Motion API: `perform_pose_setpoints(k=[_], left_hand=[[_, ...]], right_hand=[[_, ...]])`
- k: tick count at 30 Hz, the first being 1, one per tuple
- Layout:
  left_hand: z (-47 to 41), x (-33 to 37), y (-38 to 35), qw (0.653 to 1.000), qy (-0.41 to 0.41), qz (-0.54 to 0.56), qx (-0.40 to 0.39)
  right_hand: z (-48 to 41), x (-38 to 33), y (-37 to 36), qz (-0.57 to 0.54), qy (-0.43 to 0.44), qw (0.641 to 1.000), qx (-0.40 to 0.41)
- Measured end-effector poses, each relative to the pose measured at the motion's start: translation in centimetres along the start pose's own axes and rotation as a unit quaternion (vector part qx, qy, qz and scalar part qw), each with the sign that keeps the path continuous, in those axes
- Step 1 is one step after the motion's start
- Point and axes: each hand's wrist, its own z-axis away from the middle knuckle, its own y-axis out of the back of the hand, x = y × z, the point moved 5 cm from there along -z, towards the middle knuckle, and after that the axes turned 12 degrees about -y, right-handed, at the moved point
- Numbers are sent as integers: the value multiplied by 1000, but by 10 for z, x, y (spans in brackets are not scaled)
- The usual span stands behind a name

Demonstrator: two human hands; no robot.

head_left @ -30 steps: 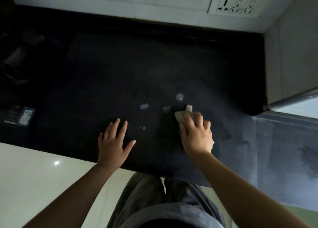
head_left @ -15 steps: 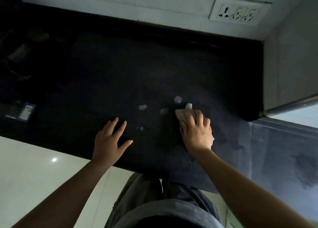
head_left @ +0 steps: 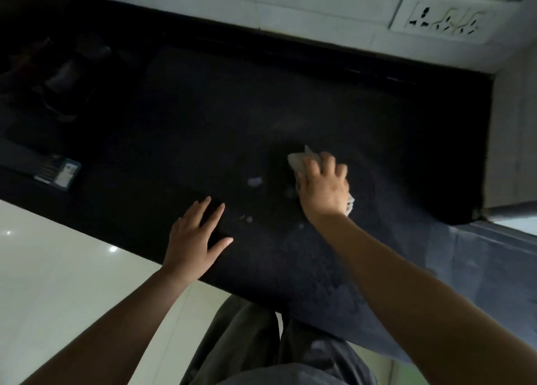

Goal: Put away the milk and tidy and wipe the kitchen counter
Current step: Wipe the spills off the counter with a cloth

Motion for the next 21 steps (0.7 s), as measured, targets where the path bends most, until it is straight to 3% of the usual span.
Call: perform_pose_setpoints(k=[2,4,7,10,12,17,21], left_hand=[[1,0,-1,1000,0,-2,-1],[0,0,-1,1000,-1,-6,2],[0,1,-2,1000,6,-7,-5],[1,2,-2,1000,9,-2,0],[1,3,-3,1000,9,1,4],[1,0,-3,1000,11,10,10],[2,-1,-5,1000,15,18,11]], right_hand=[[35,-2,-5,14,89,996,-22],[54,16,-2,29,119,992,-32],[29,44,7,27,35,999,-17],[-1,34,10,18,-65,998,12],[-6,21,5,14,-85,996,8],[40,10,-6,16,46,998,-43],[68,36,4,4,91,996,-18]])
